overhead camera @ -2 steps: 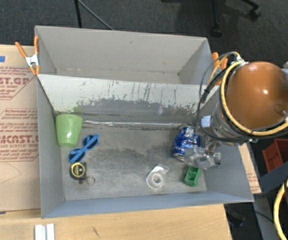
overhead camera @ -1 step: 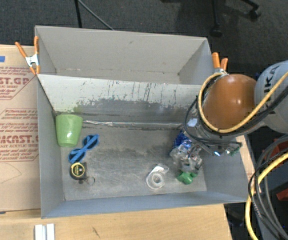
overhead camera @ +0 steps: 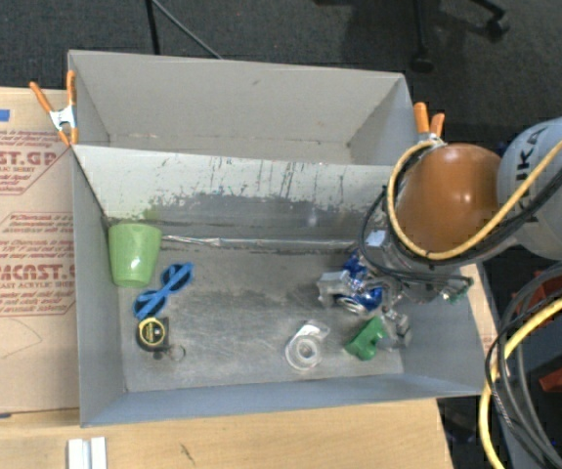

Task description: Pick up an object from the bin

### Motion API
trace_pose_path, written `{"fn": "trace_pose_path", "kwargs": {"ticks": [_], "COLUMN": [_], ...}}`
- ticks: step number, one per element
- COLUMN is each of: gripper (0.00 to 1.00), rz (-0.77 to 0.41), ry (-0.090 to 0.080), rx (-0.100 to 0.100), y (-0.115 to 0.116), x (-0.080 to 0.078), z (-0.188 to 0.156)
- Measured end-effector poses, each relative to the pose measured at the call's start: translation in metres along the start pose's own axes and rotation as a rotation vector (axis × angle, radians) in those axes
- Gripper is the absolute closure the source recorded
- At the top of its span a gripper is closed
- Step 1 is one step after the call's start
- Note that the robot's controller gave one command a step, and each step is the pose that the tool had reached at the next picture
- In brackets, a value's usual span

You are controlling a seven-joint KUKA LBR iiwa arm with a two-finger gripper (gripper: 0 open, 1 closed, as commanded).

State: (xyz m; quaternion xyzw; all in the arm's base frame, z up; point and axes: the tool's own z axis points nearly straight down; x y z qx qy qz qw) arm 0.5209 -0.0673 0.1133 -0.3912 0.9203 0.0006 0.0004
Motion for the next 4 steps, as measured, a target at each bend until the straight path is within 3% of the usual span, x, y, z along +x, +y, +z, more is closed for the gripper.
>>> {"fn": "trace_pose_path", "kwargs": {"ticks": [1, 2, 3, 4], "gripper": [1.00, 0.00, 0.00, 0.00], "rz": [0.000, 0.000, 0.144, 0.378], "ry": [0.000, 0.000, 0.000, 0.000], "rx": [0.000, 0.000, -0.001, -0.001], "y": [0.000, 0.000, -0.045, -0.021], "x": [0.000, 0.000, 0.051, 0.018], "z": [0.000, 0.000, 0.045, 0.044]}}
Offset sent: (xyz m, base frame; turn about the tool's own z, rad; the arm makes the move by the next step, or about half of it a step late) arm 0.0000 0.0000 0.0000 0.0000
